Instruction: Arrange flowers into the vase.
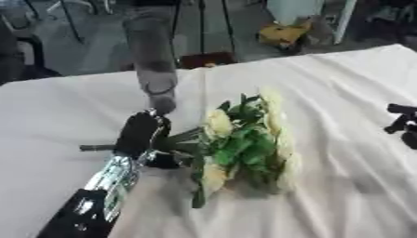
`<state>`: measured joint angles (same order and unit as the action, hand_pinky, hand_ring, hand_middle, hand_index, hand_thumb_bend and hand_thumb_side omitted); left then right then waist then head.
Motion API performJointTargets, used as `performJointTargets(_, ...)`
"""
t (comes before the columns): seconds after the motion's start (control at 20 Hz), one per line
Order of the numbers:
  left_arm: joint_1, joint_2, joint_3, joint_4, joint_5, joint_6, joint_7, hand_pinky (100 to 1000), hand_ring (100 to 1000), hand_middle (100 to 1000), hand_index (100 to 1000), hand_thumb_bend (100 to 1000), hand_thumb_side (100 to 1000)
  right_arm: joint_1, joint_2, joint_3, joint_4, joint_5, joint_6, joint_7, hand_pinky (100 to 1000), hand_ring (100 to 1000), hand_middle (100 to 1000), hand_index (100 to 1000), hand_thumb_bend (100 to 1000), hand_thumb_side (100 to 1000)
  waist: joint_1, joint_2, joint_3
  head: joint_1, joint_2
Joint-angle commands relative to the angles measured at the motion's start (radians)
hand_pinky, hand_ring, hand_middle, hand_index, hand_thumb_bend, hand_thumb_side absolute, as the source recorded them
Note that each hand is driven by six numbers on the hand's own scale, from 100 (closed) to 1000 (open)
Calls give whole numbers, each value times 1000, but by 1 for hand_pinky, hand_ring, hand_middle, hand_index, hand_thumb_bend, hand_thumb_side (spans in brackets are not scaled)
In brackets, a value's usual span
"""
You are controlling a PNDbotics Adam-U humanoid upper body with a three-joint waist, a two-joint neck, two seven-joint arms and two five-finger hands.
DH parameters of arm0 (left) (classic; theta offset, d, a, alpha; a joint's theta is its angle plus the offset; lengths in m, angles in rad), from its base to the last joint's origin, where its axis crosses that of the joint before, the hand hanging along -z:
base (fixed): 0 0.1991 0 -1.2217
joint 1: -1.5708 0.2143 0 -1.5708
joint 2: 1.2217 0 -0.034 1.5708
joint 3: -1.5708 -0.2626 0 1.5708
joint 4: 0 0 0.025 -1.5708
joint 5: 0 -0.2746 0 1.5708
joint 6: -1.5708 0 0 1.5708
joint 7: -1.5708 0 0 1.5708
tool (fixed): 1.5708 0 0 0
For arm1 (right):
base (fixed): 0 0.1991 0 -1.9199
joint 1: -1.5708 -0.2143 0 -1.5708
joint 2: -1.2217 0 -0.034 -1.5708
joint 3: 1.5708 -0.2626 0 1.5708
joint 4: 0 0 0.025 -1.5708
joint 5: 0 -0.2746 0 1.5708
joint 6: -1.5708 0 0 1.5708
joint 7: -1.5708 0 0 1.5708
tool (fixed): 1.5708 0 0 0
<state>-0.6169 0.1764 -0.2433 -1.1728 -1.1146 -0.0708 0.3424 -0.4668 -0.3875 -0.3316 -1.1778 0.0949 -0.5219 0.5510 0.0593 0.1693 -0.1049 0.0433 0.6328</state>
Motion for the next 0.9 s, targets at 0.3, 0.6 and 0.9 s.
performJointTargets(0.3, -23, 25, 8, -45, 19, 16, 7, 100, 100, 100, 100, 840, 231, -14, -16, -4, -20, 0, 3, -1, 709, 987, 485, 838, 691, 734, -5, -17, 1, 2, -2)
performJointTargets(0.6, -72, 84, 61, -186, 106, 63, -37, 100, 100, 100, 100, 854, 178, -7, -16, -8, -26, 2, 9, -5, 709, 986, 485, 838, 687, 742, 1, -28, -2, -2, -7)
performJointTargets(0.9, -115, 143, 93, -340, 175, 128, -106, 100, 100, 100, 100, 818, 100, -1, -15, -10, -32, 3, 15, -6, 709, 985, 485, 838, 685, 750, 4, -37, -2, -6, -15)
